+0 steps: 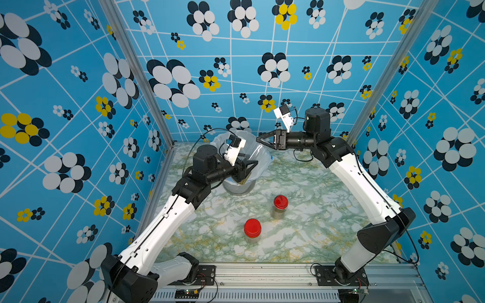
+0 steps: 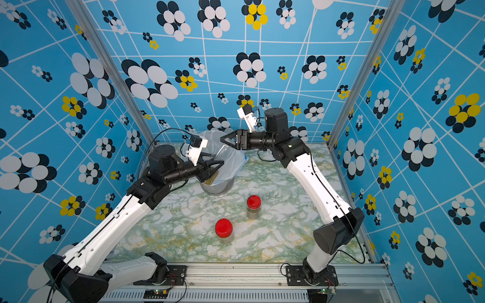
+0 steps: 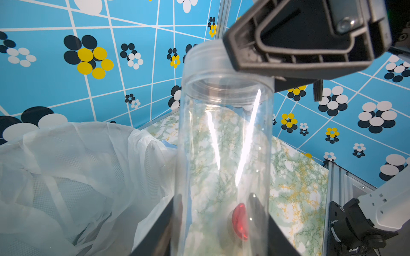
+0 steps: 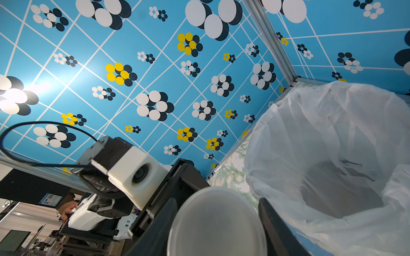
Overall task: Empty moldy mung beans from jars
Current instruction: Unscrew the lid from the jar.
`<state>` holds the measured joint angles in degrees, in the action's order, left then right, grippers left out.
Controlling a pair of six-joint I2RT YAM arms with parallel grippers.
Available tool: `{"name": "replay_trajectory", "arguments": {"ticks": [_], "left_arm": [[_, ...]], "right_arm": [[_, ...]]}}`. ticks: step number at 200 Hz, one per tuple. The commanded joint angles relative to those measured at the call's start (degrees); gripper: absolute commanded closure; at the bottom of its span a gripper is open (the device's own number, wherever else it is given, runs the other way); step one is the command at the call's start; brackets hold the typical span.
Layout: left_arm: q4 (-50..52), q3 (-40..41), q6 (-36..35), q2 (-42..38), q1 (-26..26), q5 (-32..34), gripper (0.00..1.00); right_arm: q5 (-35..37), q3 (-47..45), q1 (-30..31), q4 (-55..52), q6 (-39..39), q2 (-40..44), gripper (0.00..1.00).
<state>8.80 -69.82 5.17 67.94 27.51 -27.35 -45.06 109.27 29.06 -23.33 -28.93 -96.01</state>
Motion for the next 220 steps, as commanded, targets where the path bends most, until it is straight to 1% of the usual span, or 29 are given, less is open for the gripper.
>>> {"name": "replay_trajectory", "arguments": {"ticks": [1,8,21,30,46,62,71,81,97,103,131,152,168,186,205,220], "left_arm": [[-4.4,-1.2,1.8,-0.2,0.3,1.2,0.85],[-4.8,-1.1,3.1,-0.3,-0.1,0.3,0.85],[-6.0,-1.1,6.2,-0.6,-1.2,-1.8,0.85],[-7.4,-0.9,8.3,-0.9,-1.9,-3.1,0.85],[-8.5,-1.2,11.1,-0.7,-3.0,-6.2,0.85],[-8.3,-1.6,11.9,-0.7,-3.8,-8.1,0.85],[-8.7,-1.5,12.5,-0.9,-4.7,-9.1,0.85],[-10.1,-1.2,14.0,-0.9,-6.0,-11.2,0.85],[-13.1,-0.7,17.3,-0.6,-8.1,-14.0,0.84],[-13.9,-0.6,18.0,-0.5,-8.7,-14.7,0.84],[-13.6,-0.9,18.0,-0.4,-9.6,-16.3,0.84],[-14.9,-1.0,19.4,0.0,-10.3,-18.5,0.84],[-15.2,-1.4,20.0,0.4,-10.7,-19.8,0.84],[-15.6,-1.9,20.3,0.9,-11.0,-21.5,0.84],[-14.6,-2.7,19.8,0.9,-11.0,-22.9,0.84],[-11.7,-4.1,17.9,1.1,-11.0,-23.4,0.84]], "right_arm": [[0.4,0.7,0.3,-1.5,1.5,-0.7,0.66],[0.8,0.7,0.3,-1.9,2.6,-0.6,0.68],[0.7,-0.1,0.4,-1.3,5.0,0.0,0.76],[0.7,-0.9,0.4,-0.2,6.6,0.4,0.79],[0.4,-3.0,0.5,2.9,7.5,1.3,0.79],[-1.8,-4.4,0.5,6.7,7.5,2.1,0.79],[-2.6,-4.8,0.5,8.1,7.8,2.6,0.80],[-2.9,-4.9,0.5,8.6,9.0,3.2,0.89],[-3.9,-4.6,0.4,8.0,11.2,3.7,0.95],[-4.3,-4.5,0.4,7.7,11.9,3.8,1.00],[-5.4,-3.8,0.4,5.3,14.7,3.9,1.00],[-7.7,-3.8,0.3,3.4,17.9,4.2,1.00],[-10.4,-3.4,0.4,0.5,22.6,4.2,1.00],[-11.3,-1.6,0.4,-7.5,32.6,3.6,1.00],[-10.4,1.2,0.3,-17.9,44.7,2.6,1.00],[-8.1,2.9,0.0,-23.7,51.0,1.4,1.00]]}}
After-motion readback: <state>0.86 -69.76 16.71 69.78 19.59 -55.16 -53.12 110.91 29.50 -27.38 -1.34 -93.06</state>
